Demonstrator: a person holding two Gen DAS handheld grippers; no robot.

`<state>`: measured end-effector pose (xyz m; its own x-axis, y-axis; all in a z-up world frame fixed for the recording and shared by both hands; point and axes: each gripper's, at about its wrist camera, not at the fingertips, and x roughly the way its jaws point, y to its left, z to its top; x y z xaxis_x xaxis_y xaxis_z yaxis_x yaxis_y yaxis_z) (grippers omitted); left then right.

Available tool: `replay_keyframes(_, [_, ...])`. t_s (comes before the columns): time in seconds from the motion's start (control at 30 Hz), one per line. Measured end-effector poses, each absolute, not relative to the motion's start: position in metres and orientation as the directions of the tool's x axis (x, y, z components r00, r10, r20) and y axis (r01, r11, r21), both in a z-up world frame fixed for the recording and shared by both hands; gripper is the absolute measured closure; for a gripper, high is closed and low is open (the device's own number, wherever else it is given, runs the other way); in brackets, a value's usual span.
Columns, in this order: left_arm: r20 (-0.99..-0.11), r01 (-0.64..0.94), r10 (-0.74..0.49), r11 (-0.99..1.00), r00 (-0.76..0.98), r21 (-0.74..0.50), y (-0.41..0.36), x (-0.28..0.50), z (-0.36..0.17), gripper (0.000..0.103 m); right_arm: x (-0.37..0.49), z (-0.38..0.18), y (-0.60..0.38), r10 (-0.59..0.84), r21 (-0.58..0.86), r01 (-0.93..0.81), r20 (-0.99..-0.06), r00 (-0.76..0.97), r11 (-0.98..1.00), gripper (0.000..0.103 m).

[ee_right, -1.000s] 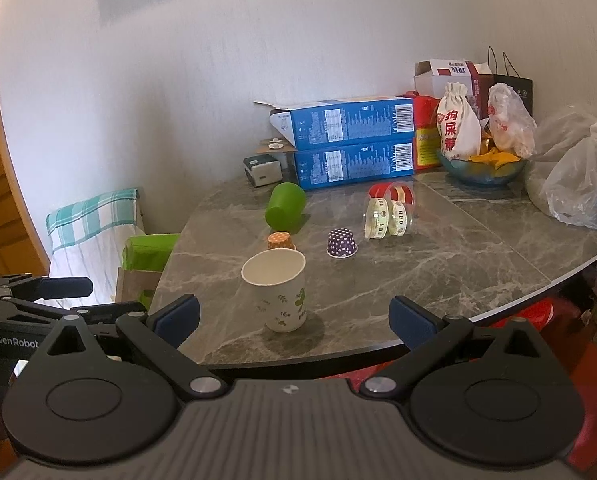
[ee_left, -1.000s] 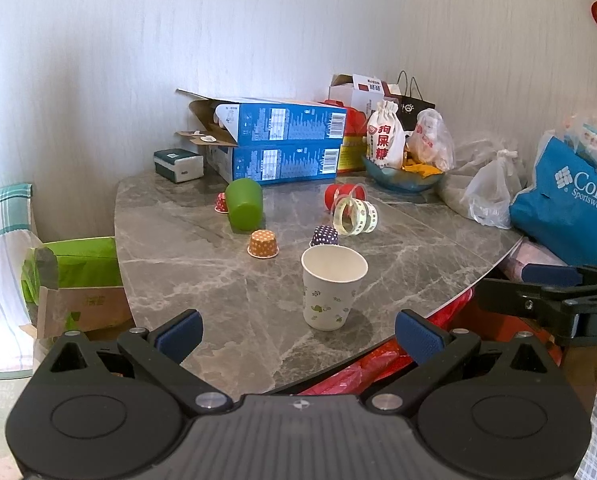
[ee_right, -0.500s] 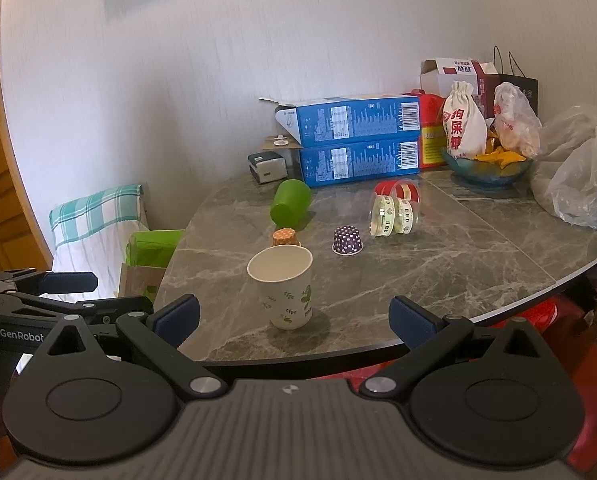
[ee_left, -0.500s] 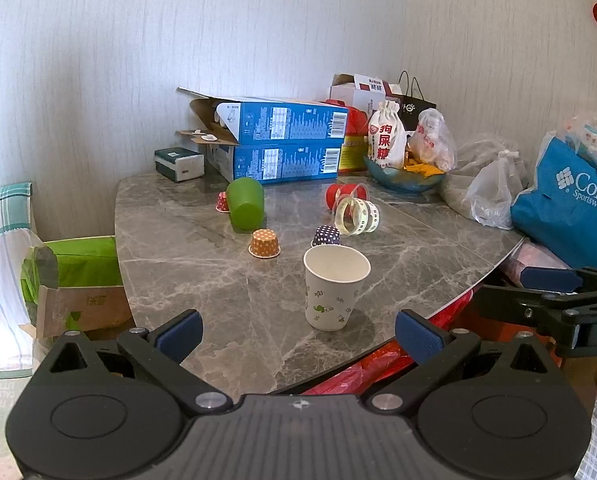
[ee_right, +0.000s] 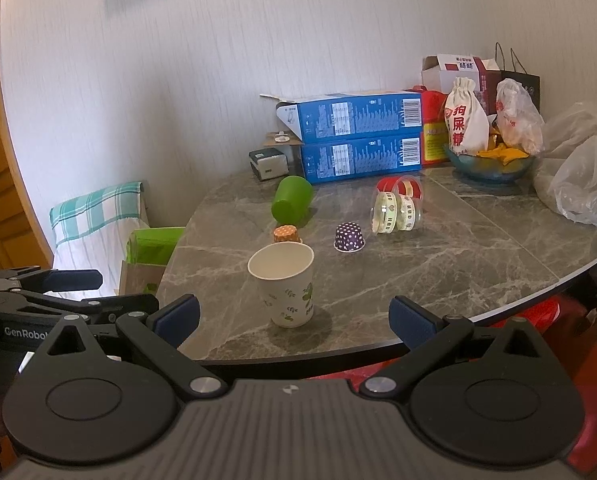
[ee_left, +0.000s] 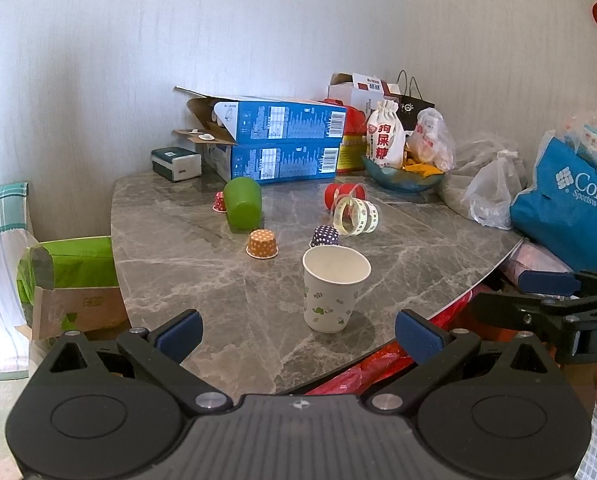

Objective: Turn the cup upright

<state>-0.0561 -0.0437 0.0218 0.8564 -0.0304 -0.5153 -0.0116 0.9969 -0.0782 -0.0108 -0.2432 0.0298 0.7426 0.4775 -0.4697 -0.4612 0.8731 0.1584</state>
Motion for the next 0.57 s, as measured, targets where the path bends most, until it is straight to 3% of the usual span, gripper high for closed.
replay_keyframes(0.57, [-0.522, -0.019, -0.030, 0.996, 0.852, -0.088, -0.035, -0.043, 0.016, 0.000, -0.003, 0.024, -0.238, 0.484, 0.167, -0.466, -0.479, 0.732, 0.869, 0.001])
